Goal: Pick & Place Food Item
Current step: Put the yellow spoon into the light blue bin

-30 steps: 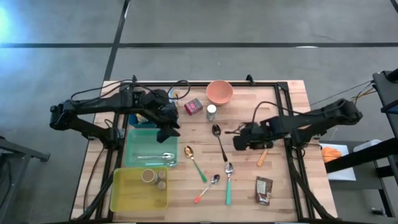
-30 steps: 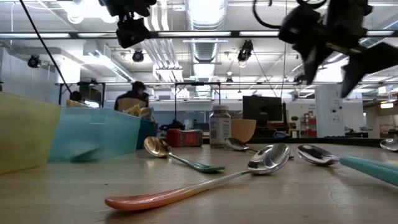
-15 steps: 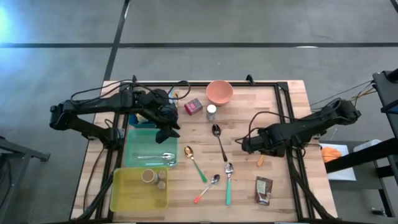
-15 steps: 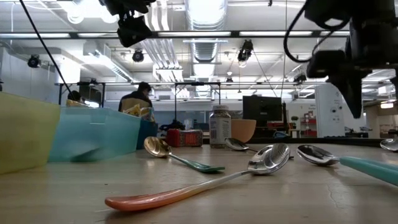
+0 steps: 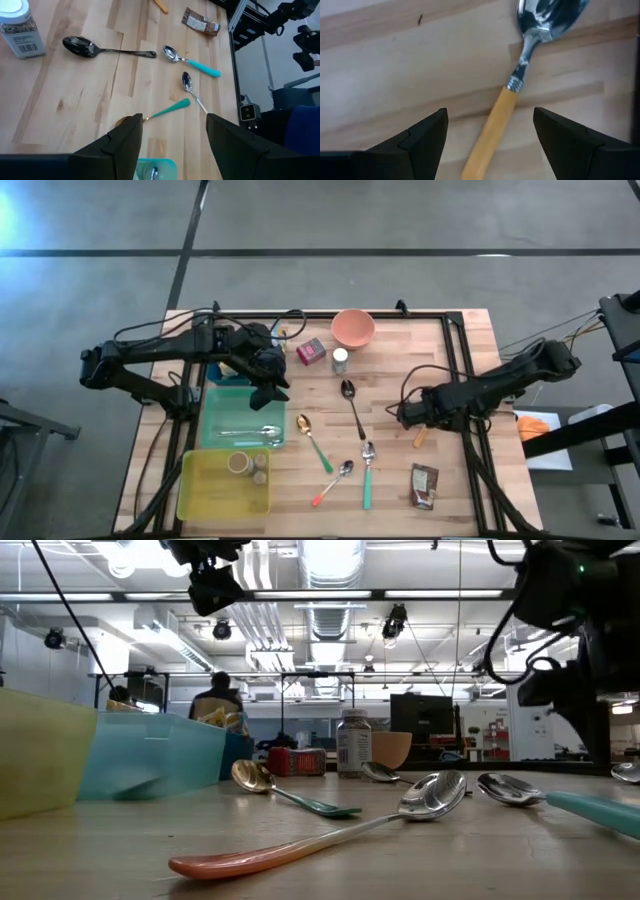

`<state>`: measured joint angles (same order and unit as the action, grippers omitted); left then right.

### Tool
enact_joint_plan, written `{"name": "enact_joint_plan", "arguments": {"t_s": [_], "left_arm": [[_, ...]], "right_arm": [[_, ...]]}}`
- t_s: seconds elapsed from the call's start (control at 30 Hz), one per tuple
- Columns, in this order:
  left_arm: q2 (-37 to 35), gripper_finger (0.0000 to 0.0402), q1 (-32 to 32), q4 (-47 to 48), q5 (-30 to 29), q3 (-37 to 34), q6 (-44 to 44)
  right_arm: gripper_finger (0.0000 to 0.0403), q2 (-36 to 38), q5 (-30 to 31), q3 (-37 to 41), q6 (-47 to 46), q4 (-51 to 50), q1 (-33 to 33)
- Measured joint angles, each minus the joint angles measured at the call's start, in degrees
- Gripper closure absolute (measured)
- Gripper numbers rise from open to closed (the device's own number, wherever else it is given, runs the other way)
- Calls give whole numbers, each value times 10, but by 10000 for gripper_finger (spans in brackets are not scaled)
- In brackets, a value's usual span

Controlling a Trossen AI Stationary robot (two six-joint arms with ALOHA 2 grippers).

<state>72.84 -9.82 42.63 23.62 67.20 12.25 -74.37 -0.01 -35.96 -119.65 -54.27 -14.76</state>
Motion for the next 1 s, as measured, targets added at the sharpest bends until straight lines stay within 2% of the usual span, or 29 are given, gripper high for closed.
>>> {"name": "enact_joint_plan", "arguments": {"t_s": [0.2,0.4,0.5,0.9,1.0], "left_arm": [[0,176,0,0,0,0,2],[0,176,0,0,0,0,15],[0,177,0,0,0,0,17],[0,177,0,-9,0,0,38],[0,177,0,-9,0,0,48]], "right_arm": [[113,1,15,50,-18,75,0],[124,3,24,64,-26,81,0],[161,3,23,67,-21,79,0],[354,2,23,69,47,63,0],[366,1,35,54,77,48,0]]}}
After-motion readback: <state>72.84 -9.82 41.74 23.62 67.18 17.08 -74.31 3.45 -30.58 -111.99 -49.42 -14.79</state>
